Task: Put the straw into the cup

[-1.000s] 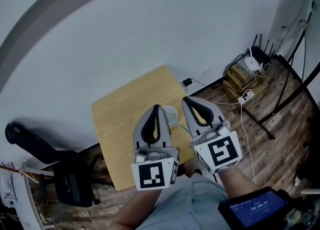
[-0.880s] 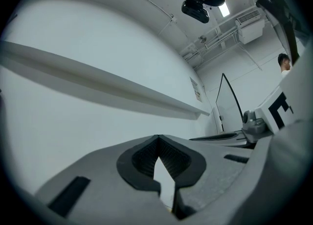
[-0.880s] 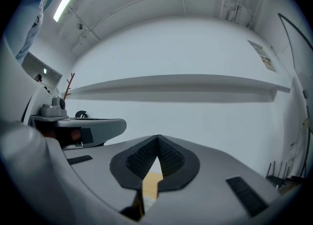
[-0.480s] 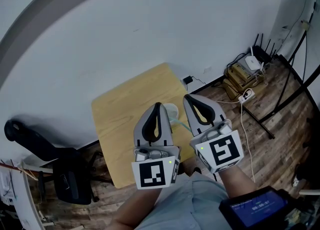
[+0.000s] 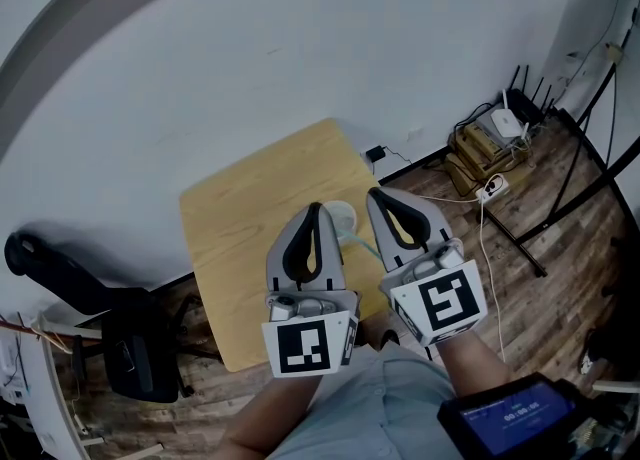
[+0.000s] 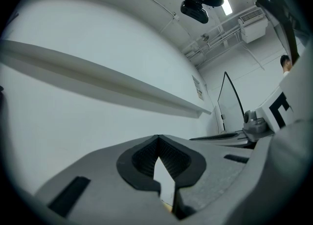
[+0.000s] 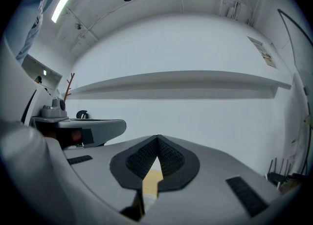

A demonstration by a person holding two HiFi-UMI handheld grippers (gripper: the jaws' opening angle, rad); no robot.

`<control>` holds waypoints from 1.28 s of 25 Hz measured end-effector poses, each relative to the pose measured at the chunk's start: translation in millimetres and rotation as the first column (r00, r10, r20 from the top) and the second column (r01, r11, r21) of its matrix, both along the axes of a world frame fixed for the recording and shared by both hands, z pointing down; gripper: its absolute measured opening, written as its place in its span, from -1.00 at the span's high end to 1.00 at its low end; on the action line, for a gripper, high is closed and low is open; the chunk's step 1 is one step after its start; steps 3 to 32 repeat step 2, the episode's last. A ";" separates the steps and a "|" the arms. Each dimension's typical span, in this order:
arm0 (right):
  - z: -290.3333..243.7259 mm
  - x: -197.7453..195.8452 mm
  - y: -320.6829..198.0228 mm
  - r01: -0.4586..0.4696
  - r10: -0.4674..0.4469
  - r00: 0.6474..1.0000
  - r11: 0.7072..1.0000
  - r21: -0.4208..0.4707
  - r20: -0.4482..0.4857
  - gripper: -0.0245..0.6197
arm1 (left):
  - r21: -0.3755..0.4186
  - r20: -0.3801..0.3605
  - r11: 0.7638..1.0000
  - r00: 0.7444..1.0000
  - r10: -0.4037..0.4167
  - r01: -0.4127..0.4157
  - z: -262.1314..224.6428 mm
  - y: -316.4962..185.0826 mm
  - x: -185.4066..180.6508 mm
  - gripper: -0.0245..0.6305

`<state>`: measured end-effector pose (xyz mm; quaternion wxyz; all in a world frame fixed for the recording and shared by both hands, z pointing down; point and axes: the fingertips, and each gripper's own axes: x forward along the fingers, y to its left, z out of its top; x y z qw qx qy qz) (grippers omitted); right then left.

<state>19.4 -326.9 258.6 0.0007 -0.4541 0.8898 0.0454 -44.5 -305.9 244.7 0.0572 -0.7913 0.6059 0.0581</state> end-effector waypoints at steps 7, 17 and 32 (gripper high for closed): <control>1.5 -0.8 0.0 0.001 -0.001 1.000 1.000 -0.001 0.001 0.93 | -0.001 0.000 1.000 1.000 -0.001 0.001 1.7 0.1 -1.0 0.93; 1.5 -0.8 0.0 0.001 -0.001 1.000 1.000 -0.001 0.001 0.93 | -0.001 0.000 1.000 1.000 -0.001 0.001 1.7 0.1 -1.0 0.93; 1.5 -0.8 0.0 0.001 -0.001 1.000 1.000 -0.001 0.001 0.93 | -0.001 0.000 1.000 1.000 -0.001 0.001 1.7 0.1 -1.0 0.93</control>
